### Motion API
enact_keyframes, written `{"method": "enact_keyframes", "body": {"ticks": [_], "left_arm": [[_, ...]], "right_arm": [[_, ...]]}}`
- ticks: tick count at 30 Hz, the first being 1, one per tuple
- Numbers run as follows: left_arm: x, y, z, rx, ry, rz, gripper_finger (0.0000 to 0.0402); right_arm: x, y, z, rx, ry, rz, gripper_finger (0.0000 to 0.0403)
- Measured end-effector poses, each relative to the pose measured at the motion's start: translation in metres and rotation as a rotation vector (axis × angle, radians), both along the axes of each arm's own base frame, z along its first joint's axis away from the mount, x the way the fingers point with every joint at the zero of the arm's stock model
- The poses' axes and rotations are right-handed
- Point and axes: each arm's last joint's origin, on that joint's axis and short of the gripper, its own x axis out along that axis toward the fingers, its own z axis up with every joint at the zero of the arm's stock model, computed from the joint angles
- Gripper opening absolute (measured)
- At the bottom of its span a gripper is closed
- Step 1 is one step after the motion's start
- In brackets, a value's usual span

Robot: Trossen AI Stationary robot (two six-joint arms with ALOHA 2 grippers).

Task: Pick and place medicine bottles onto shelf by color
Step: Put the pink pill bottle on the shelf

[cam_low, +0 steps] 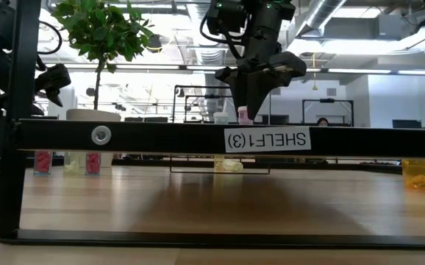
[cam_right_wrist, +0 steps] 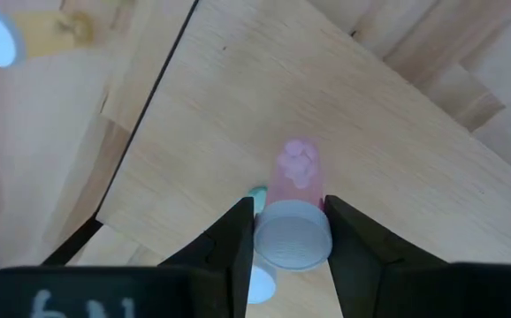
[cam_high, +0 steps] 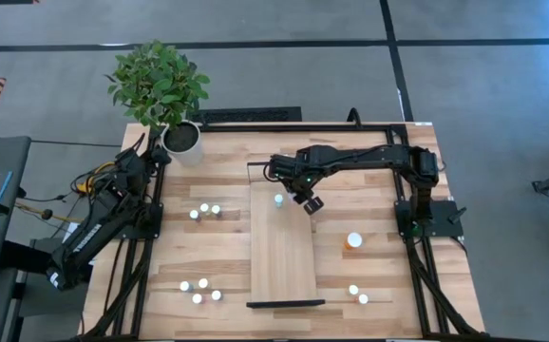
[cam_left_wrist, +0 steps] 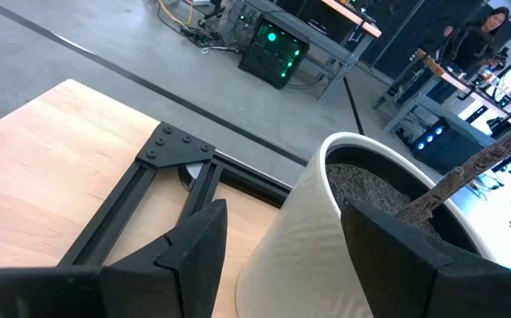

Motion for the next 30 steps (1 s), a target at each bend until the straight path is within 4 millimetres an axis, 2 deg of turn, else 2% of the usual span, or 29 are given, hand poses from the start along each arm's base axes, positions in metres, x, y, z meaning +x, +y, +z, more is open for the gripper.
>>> {"method": "enact_keyframes", "body": {"ticks": [5, 30], "left_arm": [[0.000, 0.000, 0.000, 0.000, 0.000, 0.000, 0.0210], [0.000, 0.000, 0.000, 0.000, 0.000, 0.000, 0.0210]], "right_arm": [[0.001, 0.001, -0.006, -0.009, -0.019, 0.005, 0.0139], [0.001, 0.009, -0.009, -0.017, -0.004, 0.084, 0.0139]]}}
